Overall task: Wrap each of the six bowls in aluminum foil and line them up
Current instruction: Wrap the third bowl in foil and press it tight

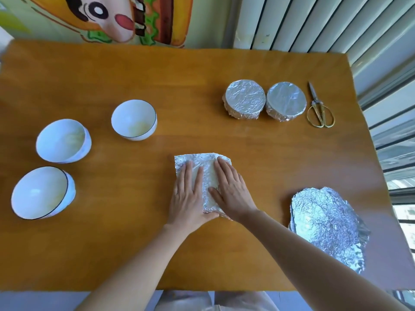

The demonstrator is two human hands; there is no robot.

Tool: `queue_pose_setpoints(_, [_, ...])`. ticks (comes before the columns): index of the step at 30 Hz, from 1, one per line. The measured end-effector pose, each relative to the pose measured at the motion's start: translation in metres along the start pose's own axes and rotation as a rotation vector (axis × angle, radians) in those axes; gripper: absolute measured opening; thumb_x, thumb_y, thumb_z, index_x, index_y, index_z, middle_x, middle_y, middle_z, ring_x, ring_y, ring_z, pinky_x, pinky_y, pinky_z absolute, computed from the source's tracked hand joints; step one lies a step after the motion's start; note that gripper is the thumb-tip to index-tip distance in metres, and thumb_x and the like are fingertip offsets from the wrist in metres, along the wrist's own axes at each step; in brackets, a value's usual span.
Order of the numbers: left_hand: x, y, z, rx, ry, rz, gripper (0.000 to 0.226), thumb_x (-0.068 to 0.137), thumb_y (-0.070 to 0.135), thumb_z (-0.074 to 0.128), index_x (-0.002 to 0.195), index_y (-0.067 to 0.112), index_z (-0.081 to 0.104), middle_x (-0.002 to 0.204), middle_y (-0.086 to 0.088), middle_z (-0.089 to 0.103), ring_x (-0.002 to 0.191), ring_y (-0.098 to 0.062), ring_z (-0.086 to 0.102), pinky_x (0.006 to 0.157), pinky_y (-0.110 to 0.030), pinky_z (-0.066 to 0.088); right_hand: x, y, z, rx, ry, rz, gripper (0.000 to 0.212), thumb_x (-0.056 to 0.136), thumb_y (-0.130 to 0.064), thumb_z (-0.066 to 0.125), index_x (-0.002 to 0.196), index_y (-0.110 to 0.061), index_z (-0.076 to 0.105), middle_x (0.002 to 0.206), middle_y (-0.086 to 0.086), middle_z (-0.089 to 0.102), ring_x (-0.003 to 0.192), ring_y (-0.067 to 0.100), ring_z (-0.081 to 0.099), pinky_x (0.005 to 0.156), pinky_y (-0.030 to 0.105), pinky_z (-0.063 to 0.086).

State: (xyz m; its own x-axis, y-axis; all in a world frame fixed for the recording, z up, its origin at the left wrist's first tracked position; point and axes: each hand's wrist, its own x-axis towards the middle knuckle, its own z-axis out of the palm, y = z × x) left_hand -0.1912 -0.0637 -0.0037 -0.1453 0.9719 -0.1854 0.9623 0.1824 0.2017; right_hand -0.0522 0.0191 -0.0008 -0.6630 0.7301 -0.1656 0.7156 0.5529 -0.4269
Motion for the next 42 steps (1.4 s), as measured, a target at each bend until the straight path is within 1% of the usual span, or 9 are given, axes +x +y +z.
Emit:
queue_pose_setpoints(6, [-0.004, -0.005, -0.010, -0.087, -0.003, 0.024, 0.130, 0.064, 0.096, 0.040, 0.158, 0.011, 0.010, 0.165, -0.016, -0.003, 0.153, -0.030, -0.005, 0.123, -0.045, 0.005, 0.001, 0.003, -0.005, 0.015, 0.043, -0.044, 0.073, 0.098, -0.051, 0.029, 0.156, -0.010, 0.017, 0.164, 0.008, 0.017, 0.149, 0.022, 0.014, 0.117, 0.034, 0.013])
queue_pose_setpoints(12, [0.007, -0.005, -0.033, -0.259, 0.178, 0.164, 0.075, 0.101, 0.058, 0.011, 0.155, 0.008, 0.027, 0.165, -0.008, 0.017, 0.153, -0.022, 0.010, 0.122, -0.044, 0.015, -0.001, 0.004, -0.009, 0.008, 0.097, -0.116, 0.074, 0.098, -0.051, 0.033, 0.155, -0.007, 0.021, 0.164, 0.011, 0.017, 0.152, 0.023, 0.013, 0.122, 0.039, 0.008])
queue_pose_setpoints(20, [0.052, -0.007, -0.025, -0.387, 0.002, 0.013, 0.089, 0.090, 0.068, -0.002, 0.154, 0.016, 0.031, 0.157, -0.002, 0.036, 0.146, -0.017, 0.027, 0.115, -0.026, 0.011, -0.001, 0.006, -0.003, -0.069, -0.049, -0.144, 0.127, 0.069, -0.090, 0.043, 0.157, -0.006, 0.005, 0.165, 0.012, -0.001, 0.153, 0.024, -0.007, 0.124, 0.044, 0.007])
queue_pose_setpoints(23, [0.056, -0.017, -0.016, -0.570, 0.012, -0.036, 0.073, 0.093, 0.059, 0.009, 0.116, 0.016, 0.063, 0.117, -0.010, 0.066, 0.110, -0.025, 0.056, 0.095, -0.038, 0.037, -0.001, 0.006, -0.004, -0.052, -0.046, -0.129, 0.129, 0.066, -0.090, 0.041, 0.157, -0.006, 0.005, 0.165, 0.014, 0.005, 0.153, 0.027, 0.002, 0.122, 0.041, 0.009])
queue_pose_setpoints(25, [0.057, -0.022, -0.015, -0.697, 0.074, -0.096, 0.060, 0.095, 0.057, 0.013, 0.075, 0.018, 0.055, 0.077, -0.005, 0.060, 0.077, -0.024, 0.053, 0.074, -0.039, 0.039, -0.001, 0.006, -0.004, -0.043, -0.047, -0.120, 0.129, 0.066, -0.090, 0.041, 0.157, -0.006, 0.005, 0.165, 0.014, 0.007, 0.152, 0.028, 0.005, 0.121, 0.041, 0.011])
queue_pose_setpoints(30, [0.048, -0.034, -0.021, -0.513, 0.119, -0.122, 0.076, 0.095, 0.059, 0.011, 0.147, 0.015, 0.045, 0.158, 0.000, 0.034, 0.148, -0.019, 0.023, 0.120, -0.039, 0.016, 0.000, 0.006, -0.005, -0.028, -0.044, -0.111, 0.129, 0.065, -0.089, 0.045, 0.157, -0.007, 0.007, 0.164, 0.013, 0.012, 0.151, 0.029, 0.011, 0.120, 0.043, 0.017])
queue_pose_setpoints(35, [0.031, -0.031, -0.027, -0.403, 0.030, 0.163, 0.090, 0.091, 0.077, 0.011, 0.154, 0.017, 0.030, 0.160, 0.001, 0.030, 0.146, -0.016, 0.026, 0.118, -0.032, 0.015, 0.000, 0.003, -0.007, -0.034, -0.057, -0.087, 0.129, 0.064, -0.087, 0.050, 0.157, -0.009, 0.008, 0.162, 0.010, 0.016, 0.149, 0.030, 0.015, 0.119, 0.046, 0.022])
queue_pose_setpoints(38, [0.024, -0.033, -0.015, -0.429, -0.099, 0.045, 0.109, 0.078, 0.089, 0.003, 0.158, 0.017, 0.016, 0.161, -0.001, 0.026, 0.147, -0.014, 0.023, 0.115, -0.023, 0.010, 0.001, 0.003, -0.008, -0.044, -0.075, -0.083, 0.130, 0.063, -0.088, 0.048, 0.157, -0.008, 0.007, 0.163, 0.009, 0.015, 0.150, 0.029, 0.014, 0.118, 0.044, 0.019])
queue_pose_setpoints(42, [0.010, -0.032, -0.010, -0.385, 0.025, -0.078, 0.104, 0.084, 0.083, 0.014, 0.157, 0.010, 0.015, 0.165, -0.004, 0.013, 0.150, -0.021, 0.013, 0.120, -0.042, 0.012, 0.001, 0.004, -0.009, -0.050, -0.090, -0.087, 0.133, 0.062, -0.092, 0.043, 0.157, -0.008, 0.004, 0.164, 0.010, 0.011, 0.151, 0.028, 0.010, 0.119, 0.046, 0.018])
